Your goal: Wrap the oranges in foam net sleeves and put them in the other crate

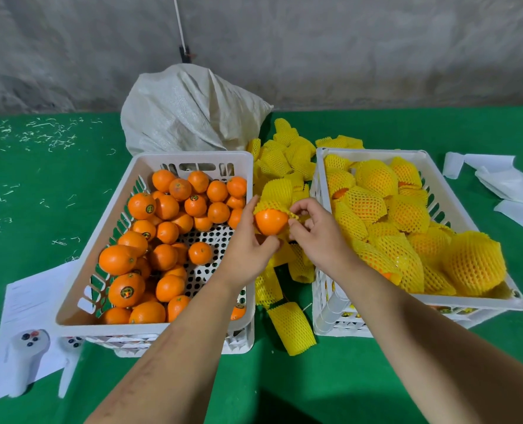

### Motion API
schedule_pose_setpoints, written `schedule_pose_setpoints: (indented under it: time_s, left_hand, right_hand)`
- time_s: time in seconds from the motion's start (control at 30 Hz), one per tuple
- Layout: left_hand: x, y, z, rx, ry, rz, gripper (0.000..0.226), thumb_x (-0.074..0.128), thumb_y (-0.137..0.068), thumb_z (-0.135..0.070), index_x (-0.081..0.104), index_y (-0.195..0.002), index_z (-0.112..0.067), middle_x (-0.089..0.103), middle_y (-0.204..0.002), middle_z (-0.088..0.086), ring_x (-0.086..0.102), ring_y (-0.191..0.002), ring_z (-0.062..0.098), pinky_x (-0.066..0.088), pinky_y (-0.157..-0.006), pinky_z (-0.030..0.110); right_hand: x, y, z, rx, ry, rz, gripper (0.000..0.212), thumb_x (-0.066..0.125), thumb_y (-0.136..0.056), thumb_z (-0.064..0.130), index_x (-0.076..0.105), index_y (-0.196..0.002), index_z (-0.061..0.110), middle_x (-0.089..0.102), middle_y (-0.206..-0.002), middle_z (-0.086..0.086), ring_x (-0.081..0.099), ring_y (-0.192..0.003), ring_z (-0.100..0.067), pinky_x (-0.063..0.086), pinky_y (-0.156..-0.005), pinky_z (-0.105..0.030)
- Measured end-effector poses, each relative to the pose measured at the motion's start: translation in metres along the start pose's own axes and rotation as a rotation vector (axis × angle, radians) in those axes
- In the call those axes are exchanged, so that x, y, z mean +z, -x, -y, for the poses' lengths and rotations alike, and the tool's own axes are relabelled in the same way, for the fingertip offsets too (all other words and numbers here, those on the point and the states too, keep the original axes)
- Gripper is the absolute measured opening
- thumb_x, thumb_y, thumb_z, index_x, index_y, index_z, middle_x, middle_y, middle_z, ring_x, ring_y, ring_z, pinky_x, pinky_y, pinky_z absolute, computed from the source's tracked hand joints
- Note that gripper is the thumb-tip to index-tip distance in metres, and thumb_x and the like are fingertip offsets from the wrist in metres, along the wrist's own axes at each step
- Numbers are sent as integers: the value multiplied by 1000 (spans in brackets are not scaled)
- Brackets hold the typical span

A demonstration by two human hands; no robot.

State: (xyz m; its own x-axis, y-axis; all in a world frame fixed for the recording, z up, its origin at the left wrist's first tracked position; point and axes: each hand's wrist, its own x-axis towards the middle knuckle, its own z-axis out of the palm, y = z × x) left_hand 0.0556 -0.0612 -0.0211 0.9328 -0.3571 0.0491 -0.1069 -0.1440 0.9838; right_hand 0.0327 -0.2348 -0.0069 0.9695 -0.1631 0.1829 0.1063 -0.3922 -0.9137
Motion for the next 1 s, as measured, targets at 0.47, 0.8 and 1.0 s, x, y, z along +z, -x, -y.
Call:
schedule_pose_setpoints:
  time_s: [0.47, 0.8, 1.0]
  left_hand:
    - [21, -6, -7, 47, -200, -325, 82, 86, -84, -44, 34, -144, -27, 43, -139, 3, 50, -122, 18, 48, -85, 24]
    - [8, -1, -4, 12, -210, -109, 86, 75, -93, -44, 27, -164, -33, 62, -139, -6, 68, -109, 13, 57, -88, 33]
    - [13, -2, -2, -42, -122, -207, 74, 72, -91, -57, 39, -152, -33, 72, -106, -7, 75, -87, 17, 63, -79, 52]
  right_hand:
    - [1, 0, 2, 14, -76, 7, 30, 58, -86, 31, 57, -116, 32, 62, -93, 23, 63, -75, -2, 49, -62, -18]
    - [0, -1, -6, -96, 146, -102, 30, 62, -95, 12, 66, -124, 19, 58, -115, 3, 62, -89, -12, 51, -75, -30]
    - [0, -1, -6, -64, 144, -105, 30, 59, -97, 11, 69, -125, 17, 59, -94, 13, 55, -78, 1, 44, -68, -17]
